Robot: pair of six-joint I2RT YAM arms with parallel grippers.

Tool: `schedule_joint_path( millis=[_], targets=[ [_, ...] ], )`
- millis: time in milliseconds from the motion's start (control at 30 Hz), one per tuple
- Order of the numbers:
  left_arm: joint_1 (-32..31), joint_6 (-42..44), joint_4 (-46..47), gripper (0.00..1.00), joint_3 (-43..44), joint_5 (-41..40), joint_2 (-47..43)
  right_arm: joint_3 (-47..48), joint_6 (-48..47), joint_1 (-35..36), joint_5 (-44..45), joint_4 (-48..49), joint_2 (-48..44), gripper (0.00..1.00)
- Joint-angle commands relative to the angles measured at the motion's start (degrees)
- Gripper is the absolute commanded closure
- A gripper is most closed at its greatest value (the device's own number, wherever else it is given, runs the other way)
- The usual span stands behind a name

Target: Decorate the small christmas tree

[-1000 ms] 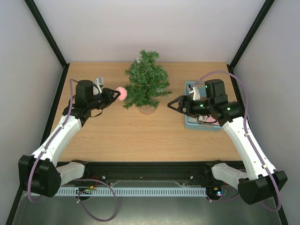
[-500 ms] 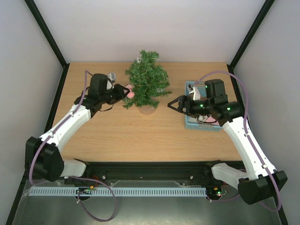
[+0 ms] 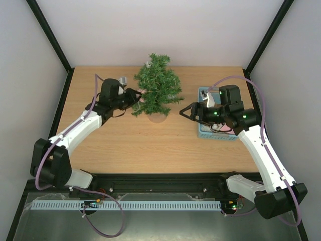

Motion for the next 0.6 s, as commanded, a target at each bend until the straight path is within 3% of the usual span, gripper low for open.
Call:
schedule_joint_path(
  millis=[0,567],
  targets=[
    [-1.31,-1.92,4.95,0.96,-0.51,-0.18,2.47,-0.88,-0.62,0.29,-0.08,-1.34,-0.48,0.13],
    [-2.10,-5.16,14.30,0.92,-4.52,-1.77,5.73,-1.92,-0.19,0.30,0.01,-1.13,-1.56,0.13]
  ],
)
